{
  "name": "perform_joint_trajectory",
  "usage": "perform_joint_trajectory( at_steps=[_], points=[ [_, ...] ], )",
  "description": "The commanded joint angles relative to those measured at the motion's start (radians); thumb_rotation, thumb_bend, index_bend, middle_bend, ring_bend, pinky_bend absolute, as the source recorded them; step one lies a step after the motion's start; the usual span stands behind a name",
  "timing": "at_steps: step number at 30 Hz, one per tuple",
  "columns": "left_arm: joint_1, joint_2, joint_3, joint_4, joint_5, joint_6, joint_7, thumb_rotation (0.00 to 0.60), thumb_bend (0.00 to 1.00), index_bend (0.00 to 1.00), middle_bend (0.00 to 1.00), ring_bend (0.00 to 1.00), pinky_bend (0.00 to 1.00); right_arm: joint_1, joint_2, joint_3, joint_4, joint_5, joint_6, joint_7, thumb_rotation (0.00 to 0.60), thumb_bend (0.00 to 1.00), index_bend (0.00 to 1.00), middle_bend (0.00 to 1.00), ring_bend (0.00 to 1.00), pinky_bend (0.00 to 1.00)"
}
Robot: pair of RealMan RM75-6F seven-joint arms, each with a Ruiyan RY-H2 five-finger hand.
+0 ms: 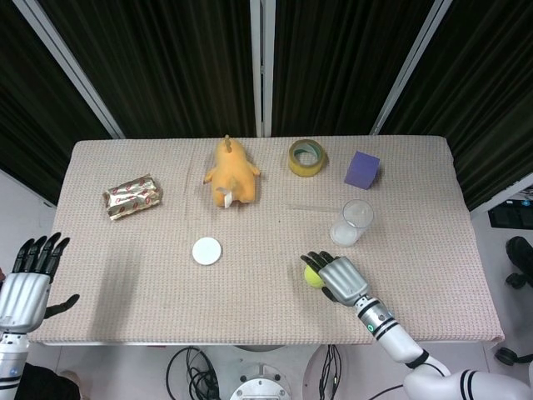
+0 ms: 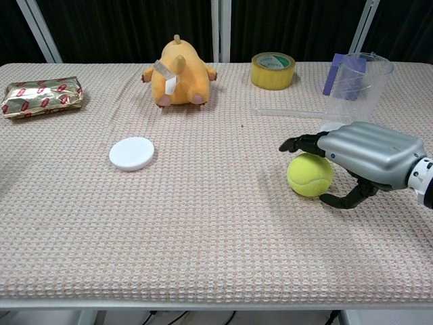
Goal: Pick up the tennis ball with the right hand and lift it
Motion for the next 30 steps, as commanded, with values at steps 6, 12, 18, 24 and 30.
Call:
perform_joint_trajectory(
  at_steps=[6, 12, 18, 24, 30],
  points=[
    [0.001, 0.001, 0.000, 0.001, -0.004, -0.002, -0.007, 0.600, 0.08, 0.02, 0.00, 0.00, 0.00, 0.000, -0.033, -0.009, 0.057, -0.057, 0.061, 0.062, 0.600, 0.39, 0.59, 0.51, 0.52, 0.81],
    [0.006, 0.003, 0.001, 0.002, -0.004, 0.003, -0.012, 0.600, 0.08, 0.02, 0.00, 0.00, 0.00, -0.008, -0.012, -0.007, 0.050, -0.137, 0.150, 0.148, 0.600, 0.40, 0.65, 0.55, 0.56, 0.81],
    [0.010, 0.006, 0.000, -0.003, -0.005, 0.007, -0.019, 0.600, 0.08, 0.02, 0.00, 0.00, 0.00, -0.032, 0.072, 0.029, -0.049, -0.234, 0.313, 0.199, 0.600, 0.42, 0.65, 0.56, 0.56, 0.81],
    [0.009, 0.005, 0.001, 0.000, 0.002, 0.009, -0.017, 0.600, 0.08, 0.02, 0.00, 0.00, 0.00, -0.059, 0.146, 0.110, -0.097, -0.248, 0.452, 0.244, 0.600, 0.41, 0.65, 0.56, 0.56, 0.81],
    [0.003, 0.006, 0.002, 0.000, 0.005, 0.000, -0.015, 0.600, 0.08, 0.02, 0.00, 0.00, 0.00, -0.034, 0.200, 0.195, -0.079, -0.096, 0.383, 0.275, 0.600, 0.40, 0.65, 0.55, 0.56, 0.81]
  ],
)
